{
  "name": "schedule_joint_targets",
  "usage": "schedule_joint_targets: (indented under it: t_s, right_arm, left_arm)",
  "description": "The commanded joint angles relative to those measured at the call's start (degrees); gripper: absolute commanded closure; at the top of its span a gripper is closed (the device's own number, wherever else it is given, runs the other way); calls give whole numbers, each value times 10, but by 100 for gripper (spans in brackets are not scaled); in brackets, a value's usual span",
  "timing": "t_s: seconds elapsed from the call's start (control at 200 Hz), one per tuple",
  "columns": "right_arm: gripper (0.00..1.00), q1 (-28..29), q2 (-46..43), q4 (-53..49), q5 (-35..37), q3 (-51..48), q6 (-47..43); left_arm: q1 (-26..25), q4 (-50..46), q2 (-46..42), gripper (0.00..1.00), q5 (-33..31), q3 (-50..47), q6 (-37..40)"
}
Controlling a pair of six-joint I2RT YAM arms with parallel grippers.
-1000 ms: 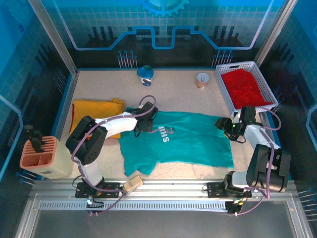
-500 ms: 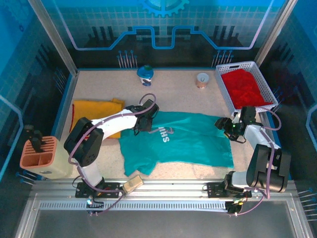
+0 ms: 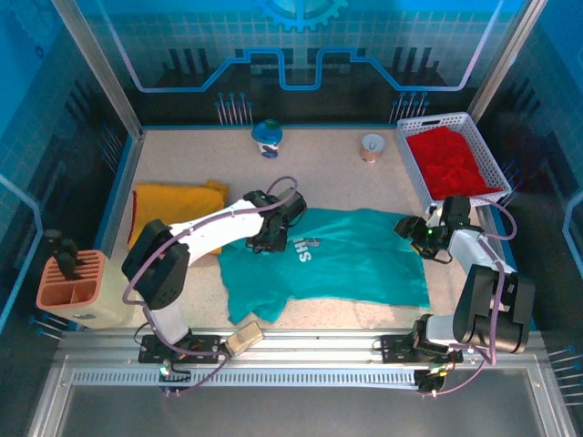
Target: Fold and stack the t-shirts
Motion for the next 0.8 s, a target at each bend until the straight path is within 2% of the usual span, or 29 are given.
schedule_joint_targets:
  t_s: [0.0,0.03,0.08,0.14,0.2,0.325,0.4,0.495,0.79]
  right_arm:
    - [33,-10,5,-2,-11,-1,-11]
    - [33,-10,5,-4,-9,-1,-13]
    - [33,-11,3,-5,-6,-1,-14]
    - [33,-11,1,-5,-5,-2,-15]
    - [33,-10,-1,-5,-7,-2,-14]
    - [33,-10,-3,-6,-10,1,-13]
    - [33,-10,-4,-9,-9,3,-14]
    - [33,-10,-4,-8,-9,4,-14]
    - [33,-10,0,-10,-10,4,-17]
  left_arm:
    - [1,-53,12,51,3,23,-4]
    - [3,-54,8,46,-2,23,-3]
    - [7,-49,-4,44,0,18,4]
    - [21,-32,-28,45,17,3,10]
    - [42,-7,-59,49,35,-23,14]
    - [113,70,-144,57,85,-113,23]
    - [161,118,-189,57,107,-172,27]
    - [207,179,-227,52,132,-235,31]
    - [247,346,-252,50,166,-332,78]
